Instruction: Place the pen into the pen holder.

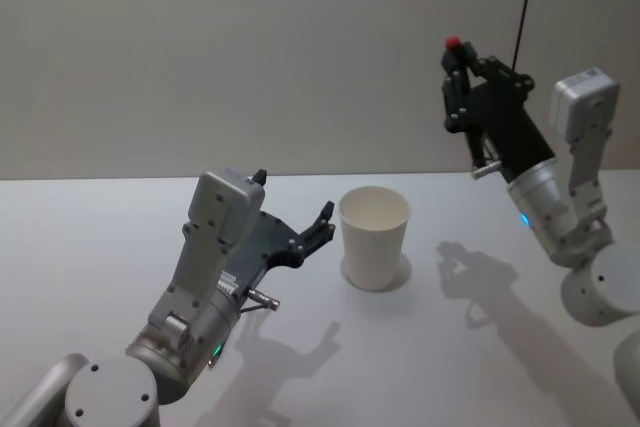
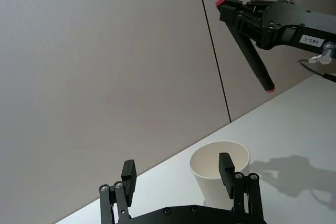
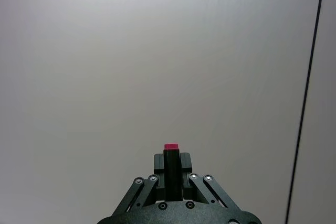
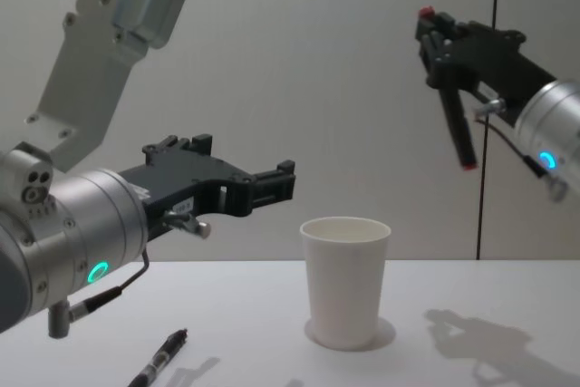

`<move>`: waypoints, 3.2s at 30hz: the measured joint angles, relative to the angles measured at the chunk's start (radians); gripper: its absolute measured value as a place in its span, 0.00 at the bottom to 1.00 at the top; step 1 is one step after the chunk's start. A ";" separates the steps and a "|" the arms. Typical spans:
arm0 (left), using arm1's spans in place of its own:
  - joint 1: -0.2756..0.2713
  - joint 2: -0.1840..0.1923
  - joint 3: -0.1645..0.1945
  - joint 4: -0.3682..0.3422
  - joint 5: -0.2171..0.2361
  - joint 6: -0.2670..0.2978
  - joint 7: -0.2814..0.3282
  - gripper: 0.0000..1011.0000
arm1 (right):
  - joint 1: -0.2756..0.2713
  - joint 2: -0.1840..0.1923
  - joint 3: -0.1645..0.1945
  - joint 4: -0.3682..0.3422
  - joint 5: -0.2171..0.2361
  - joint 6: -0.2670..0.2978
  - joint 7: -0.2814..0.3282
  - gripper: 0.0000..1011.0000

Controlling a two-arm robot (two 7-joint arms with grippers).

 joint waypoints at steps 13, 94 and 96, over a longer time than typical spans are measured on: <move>0.000 0.000 0.000 0.000 0.000 0.000 0.000 0.99 | 0.069 -0.053 -0.031 0.151 0.097 -0.124 0.066 0.16; 0.000 0.000 0.000 0.000 0.000 0.000 0.000 0.99 | 0.241 -0.181 -0.082 0.612 0.257 -0.228 0.235 0.30; 0.000 0.000 0.000 0.000 0.000 0.000 0.000 0.99 | 0.241 -0.180 -0.080 0.611 0.256 -0.228 0.234 0.38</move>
